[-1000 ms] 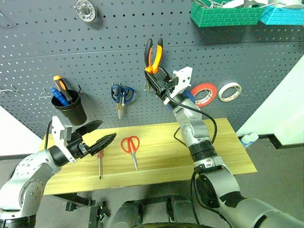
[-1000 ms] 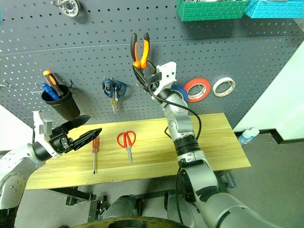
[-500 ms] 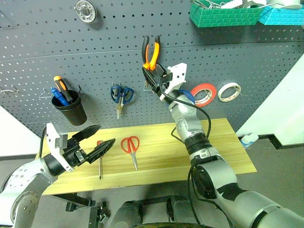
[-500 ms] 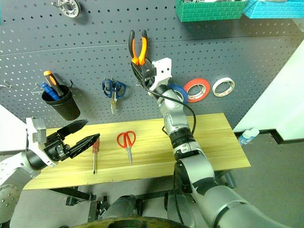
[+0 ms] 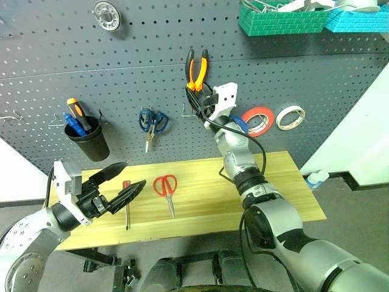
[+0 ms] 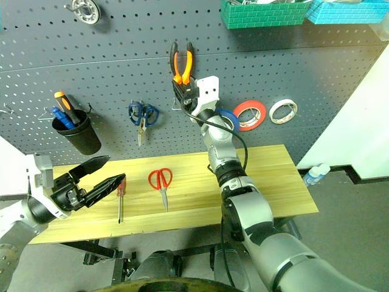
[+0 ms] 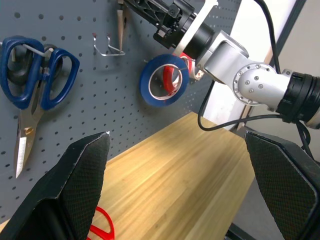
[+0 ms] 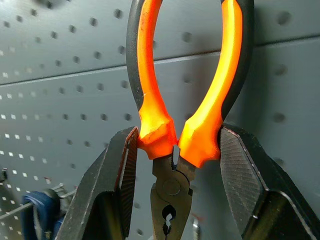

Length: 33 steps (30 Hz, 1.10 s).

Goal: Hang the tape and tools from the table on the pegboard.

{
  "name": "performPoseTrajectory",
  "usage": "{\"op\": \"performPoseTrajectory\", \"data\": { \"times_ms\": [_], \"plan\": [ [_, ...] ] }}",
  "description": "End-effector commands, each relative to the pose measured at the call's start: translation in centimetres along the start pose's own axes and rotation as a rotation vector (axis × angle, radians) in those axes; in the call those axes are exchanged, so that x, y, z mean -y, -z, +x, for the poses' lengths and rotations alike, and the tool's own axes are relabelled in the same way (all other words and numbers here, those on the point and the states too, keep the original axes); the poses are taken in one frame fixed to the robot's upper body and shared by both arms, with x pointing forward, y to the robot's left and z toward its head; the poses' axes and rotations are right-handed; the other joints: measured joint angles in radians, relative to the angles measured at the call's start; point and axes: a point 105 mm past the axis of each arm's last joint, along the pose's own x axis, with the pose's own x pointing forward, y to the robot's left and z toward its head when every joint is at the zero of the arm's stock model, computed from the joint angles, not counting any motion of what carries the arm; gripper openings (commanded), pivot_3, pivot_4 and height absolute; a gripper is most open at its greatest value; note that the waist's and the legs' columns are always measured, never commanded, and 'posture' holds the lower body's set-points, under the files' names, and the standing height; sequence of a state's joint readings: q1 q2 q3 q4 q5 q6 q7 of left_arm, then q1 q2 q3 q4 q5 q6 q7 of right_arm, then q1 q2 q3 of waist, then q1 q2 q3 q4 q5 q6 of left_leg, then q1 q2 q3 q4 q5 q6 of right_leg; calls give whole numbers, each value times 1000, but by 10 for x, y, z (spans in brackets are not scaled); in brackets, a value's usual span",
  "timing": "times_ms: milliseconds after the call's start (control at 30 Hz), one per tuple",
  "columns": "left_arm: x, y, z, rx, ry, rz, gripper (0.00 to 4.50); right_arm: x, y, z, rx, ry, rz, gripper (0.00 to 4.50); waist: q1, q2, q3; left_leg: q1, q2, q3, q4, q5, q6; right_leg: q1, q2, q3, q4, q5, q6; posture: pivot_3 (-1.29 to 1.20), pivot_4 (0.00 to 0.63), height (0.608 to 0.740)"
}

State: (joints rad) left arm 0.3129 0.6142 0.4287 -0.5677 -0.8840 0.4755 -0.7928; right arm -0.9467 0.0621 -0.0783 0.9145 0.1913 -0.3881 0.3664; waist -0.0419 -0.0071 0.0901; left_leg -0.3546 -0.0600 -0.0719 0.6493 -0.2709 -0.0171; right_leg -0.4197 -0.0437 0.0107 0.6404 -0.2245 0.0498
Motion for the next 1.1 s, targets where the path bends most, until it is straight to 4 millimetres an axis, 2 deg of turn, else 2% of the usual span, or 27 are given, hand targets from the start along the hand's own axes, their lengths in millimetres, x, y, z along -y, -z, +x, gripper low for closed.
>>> {"op": "performPoseTrajectory", "data": {
  "times_ms": [33, 267, 467, 667, 967, 1100],
  "plan": [
    [5, -12, -1, 17, 12, 47, 4500, -8, -33, 16, 111, -29, -31, 2049, 0, 0, 0, 0, 0, 0, 0, 0, 0, 0, 0, 0, 0, 0, 0, 62, 0, 736],
    [6, -12, -2, 17, 10, 44, 4500, -11, -37, 20, 126, -37, -22, 2049, 1, 0, 0, 1, 1, 2, 0, 0, 0, 0, 1, 2, 0, 0, 0, 69, 0, 736],
    [9, -14, -4, 14, 6, 45, 4500, -16, -30, 18, 114, -42, -35, 2049, 3, 0, 0, 1, 1, 3, 0, 0, 0, 0, 1, 2, 0, 0, 0, 81, 0, 736],
    [16, -17, -12, -1, 4, 43, 4500, -11, -26, 17, 104, -28, -35, 2049, 3, 0, 0, 0, 1, 3, 0, 0, 0, 0, 1, 2, -1, 0, 0, 96, 0, 736],
    [30, -19, -24, -30, -5, 21, 4500, -7, -20, 12, 91, -11, -41, 2049, 6, 1, 2, 0, 2, 3, -1, 0, 0, 0, 1, 3, -4, -1, -1, 110, 49, 736],
    [36, -18, -27, -37, -4, 14, 4500, -4, -11, 8, 65, 4, -46, 2049, 7, 1, 4, -1, 3, 4, -2, 0, 0, 0, 2, 3, -6, -2, 0, 115, 63, 736]
  ]
}}
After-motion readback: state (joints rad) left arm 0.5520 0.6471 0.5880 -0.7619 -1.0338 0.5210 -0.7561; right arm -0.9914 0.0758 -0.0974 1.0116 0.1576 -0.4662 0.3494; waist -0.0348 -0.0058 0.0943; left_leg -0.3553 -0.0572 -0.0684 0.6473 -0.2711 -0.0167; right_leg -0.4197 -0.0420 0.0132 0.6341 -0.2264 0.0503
